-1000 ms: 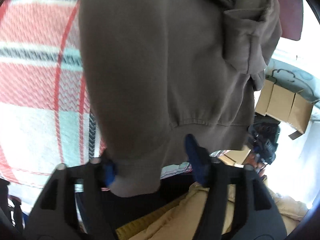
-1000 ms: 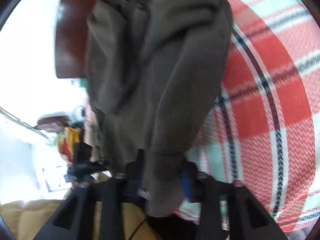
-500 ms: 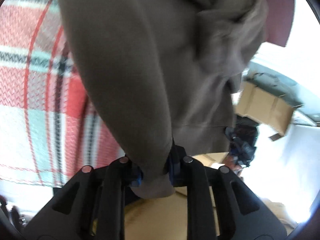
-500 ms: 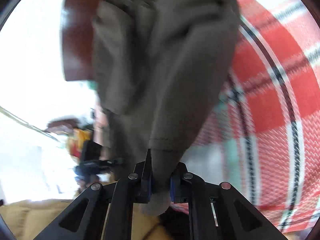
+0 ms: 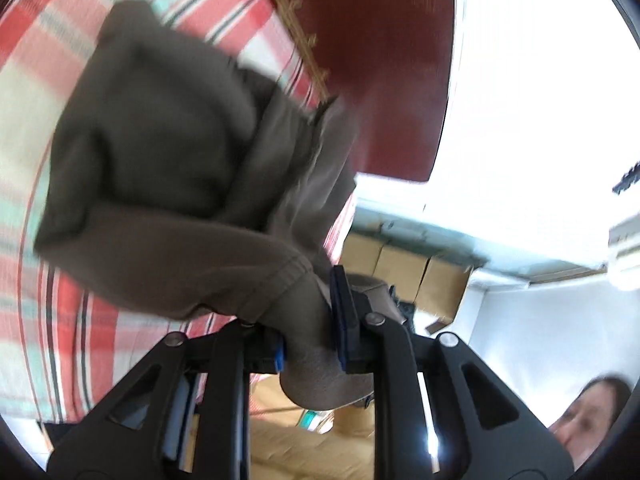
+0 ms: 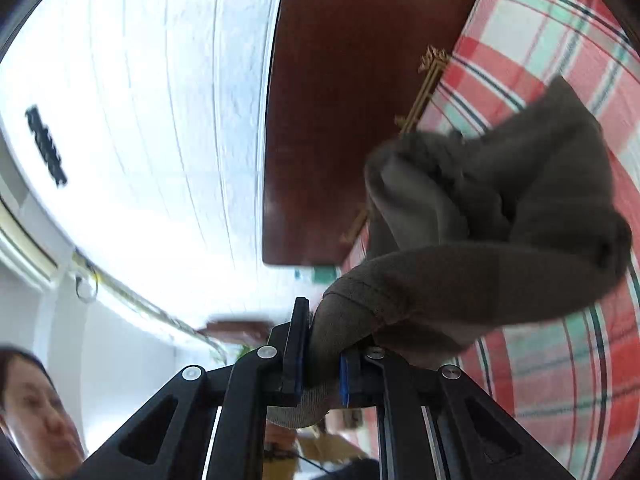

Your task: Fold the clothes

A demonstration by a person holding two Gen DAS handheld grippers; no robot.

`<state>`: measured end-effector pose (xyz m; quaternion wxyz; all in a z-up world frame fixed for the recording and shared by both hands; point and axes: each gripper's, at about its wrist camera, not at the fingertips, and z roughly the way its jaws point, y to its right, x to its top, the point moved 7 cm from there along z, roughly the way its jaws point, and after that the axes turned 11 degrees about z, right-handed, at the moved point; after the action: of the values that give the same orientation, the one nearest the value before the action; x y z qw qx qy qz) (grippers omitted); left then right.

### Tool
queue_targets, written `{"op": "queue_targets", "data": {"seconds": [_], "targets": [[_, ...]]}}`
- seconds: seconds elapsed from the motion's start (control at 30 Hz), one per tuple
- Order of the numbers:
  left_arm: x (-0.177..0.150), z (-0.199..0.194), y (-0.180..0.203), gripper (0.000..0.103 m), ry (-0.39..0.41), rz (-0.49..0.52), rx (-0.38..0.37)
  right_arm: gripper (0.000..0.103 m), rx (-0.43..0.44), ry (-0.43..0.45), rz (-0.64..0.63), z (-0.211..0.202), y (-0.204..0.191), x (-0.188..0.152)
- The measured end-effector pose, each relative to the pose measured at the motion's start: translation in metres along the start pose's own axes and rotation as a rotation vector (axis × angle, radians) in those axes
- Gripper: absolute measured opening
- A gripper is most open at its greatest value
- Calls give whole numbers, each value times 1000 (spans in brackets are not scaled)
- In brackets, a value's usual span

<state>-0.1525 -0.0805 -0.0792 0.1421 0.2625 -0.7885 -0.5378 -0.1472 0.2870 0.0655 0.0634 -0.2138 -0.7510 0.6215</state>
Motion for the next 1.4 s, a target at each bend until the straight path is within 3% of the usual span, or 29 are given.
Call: {"op": "queue_targets", "data": {"seconds": [0.1,0.2,0.3,0.43,0.47,0.53,0.63,0.7,0.8,0.83,0.9,0.97,1.13,1.23,1.27,1.3,1.4], "targets": [[39,6,-12,20,14,-39,26,12,4,27,57,25,-1,37],[73,14,-42,20,7,-115,98,13,-65,31,112,69,7,69],[92,34,-65,20,-1,-177,155,14,-127,38,173,91,25,91],[104,48,-81,22,-3,-242,168,17,-191,42,236,108,50,110],[105,47,-76,25,3,-222,162,17,-207,43,251,113,56,115],[107,46,-67,46,16,-183,150,18,-225,41,288,119,67,122],[108,43,-51,61,40,-109,137,27,-202,31,314,125,71,126],[105,35,-32,64,74,-7,166,29,-202,22,278,125,66,126],[96,24,-5,64,155,178,315,33,-183,13,267,123,62,126],[94,17,1,64,194,203,318,34,-176,12,262,122,61,126],[94,2,8,66,275,176,247,35,-160,11,271,120,62,125],[96,-3,14,68,307,201,293,36,-150,8,272,119,62,125],[69,64,46,68,106,521,512,40,-180,1,210,118,57,122],[66,113,31,68,2,671,754,40,-259,-4,97,108,35,115],[70,126,21,68,-31,678,820,40,-298,-4,46,106,29,112],[78,134,9,68,-52,643,840,40,-327,-12,0,107,23,110],[95,143,-15,68,-72,539,824,40,-370,-22,-125,102,-3,98]]}}
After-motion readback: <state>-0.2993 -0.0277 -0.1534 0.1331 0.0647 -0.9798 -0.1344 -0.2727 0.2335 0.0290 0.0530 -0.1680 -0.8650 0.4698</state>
